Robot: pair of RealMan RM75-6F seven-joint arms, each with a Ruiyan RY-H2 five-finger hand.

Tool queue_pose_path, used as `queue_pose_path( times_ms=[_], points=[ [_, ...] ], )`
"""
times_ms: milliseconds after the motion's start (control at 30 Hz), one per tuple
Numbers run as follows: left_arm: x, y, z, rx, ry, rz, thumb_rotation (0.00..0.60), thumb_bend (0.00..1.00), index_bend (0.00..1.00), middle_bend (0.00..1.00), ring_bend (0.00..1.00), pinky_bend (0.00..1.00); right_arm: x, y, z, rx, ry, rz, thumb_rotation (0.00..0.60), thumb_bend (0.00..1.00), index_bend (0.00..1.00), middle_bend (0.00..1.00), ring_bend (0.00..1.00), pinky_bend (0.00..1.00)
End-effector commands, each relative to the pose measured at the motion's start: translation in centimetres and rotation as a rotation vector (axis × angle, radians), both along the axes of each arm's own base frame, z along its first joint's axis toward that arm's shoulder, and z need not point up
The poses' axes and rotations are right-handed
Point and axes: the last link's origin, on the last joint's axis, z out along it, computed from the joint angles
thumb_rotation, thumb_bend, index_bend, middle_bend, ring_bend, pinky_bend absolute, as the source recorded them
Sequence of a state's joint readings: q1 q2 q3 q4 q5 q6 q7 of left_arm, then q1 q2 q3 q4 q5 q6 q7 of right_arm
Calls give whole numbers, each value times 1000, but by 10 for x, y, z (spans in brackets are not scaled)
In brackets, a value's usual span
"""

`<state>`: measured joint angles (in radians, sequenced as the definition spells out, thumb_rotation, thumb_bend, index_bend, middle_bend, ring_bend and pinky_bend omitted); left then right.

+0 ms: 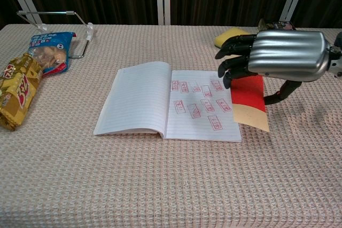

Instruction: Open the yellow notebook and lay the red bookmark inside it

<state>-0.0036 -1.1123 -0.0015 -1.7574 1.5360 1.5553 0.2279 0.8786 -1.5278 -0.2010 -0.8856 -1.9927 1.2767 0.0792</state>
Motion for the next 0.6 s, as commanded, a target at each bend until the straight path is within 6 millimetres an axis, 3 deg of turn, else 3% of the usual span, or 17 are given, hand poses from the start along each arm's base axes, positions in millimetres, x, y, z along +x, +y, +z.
queue_pose_path(
  times_ms=[33, 233, 600],
  points=[
    [-1, -1, 0, -2, 1, 5, 600, 0, 272, 219, 141, 152, 28, -10, -23, 35, 36, 70, 600, 227, 454, 243, 109, 125],
    [-5, -2, 0, -1, -3, 28, 600, 0, 272, 219, 141, 153, 55, -23, -51, 59, 89, 124, 600, 230, 451, 239, 109, 125],
    [-10, -3, -1, -5, -9, 37, 600, 0, 272, 219, 141, 152, 68, -23, -72, 56, 77, 119, 600, 231, 380, 226, 108, 108]
  ],
)
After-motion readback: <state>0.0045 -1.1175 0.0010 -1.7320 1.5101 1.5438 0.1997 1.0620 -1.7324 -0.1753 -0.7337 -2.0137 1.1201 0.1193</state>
